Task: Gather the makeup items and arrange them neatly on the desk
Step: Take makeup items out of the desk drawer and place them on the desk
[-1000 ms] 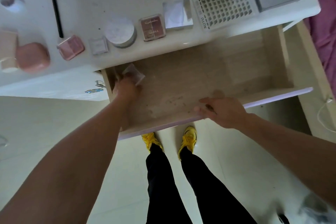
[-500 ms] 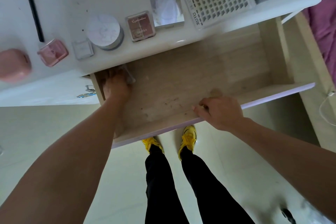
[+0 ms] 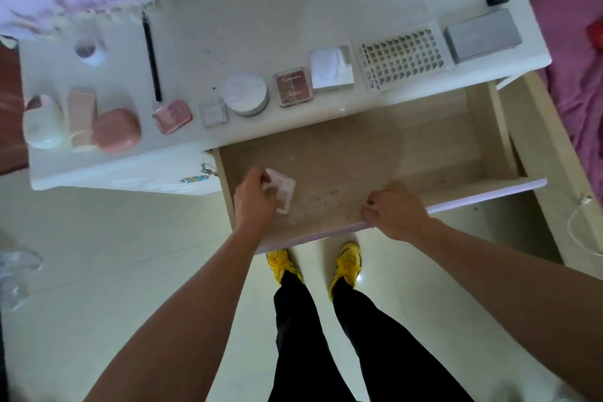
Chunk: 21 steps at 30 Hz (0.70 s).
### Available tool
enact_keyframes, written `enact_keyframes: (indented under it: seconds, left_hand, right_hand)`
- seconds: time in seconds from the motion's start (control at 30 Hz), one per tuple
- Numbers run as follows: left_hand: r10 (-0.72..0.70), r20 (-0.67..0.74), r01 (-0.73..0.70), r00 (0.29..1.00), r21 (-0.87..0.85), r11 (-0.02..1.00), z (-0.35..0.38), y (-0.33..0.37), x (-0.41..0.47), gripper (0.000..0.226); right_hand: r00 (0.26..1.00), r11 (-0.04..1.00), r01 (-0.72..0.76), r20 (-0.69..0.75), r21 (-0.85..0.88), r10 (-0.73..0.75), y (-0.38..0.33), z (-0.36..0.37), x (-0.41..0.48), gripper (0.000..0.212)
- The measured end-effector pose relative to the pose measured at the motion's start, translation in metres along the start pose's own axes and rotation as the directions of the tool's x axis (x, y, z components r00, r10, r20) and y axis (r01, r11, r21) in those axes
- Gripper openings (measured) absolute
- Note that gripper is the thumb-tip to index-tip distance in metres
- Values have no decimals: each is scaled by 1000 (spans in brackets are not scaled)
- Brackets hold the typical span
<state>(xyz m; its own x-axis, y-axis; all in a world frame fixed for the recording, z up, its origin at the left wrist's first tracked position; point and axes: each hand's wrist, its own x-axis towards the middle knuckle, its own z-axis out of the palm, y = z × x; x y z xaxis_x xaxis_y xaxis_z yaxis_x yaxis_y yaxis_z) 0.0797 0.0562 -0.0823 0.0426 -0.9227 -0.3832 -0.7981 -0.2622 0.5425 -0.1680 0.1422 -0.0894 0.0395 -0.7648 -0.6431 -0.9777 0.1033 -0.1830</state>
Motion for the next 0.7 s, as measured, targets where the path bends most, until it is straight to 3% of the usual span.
enact_keyframes:
  seconds: [0.13,0.2,0.4,0.6,0.7]
  left_hand:
    - [-55,-92,39,994,-169,985,-51,7,-23,14]
    - [-100,-133,63,986,-257,964,-79,8,-30,16]
    - [-226,-214,110,950,-450,886,-177,-15,-14,34]
    - [-352,-225,152,908,-608,780,-265,-41,44,34]
    - [-364,-194,153,911,-661,735,-303,-58,91,34]
  right_hand:
    - [993,989,110,45,-101,-106,-31,-30,-11,30]
    - [991,993,118,70,-14,-117,-51,-45,-11,32]
    - [980,959,192,-88,206,-177,-123,-102,10,21]
    - [940,956,264,-257,130,-225,-208,-169,41,32]
    - [937,958,258,-272,121,-218,-247,-191,74,37]
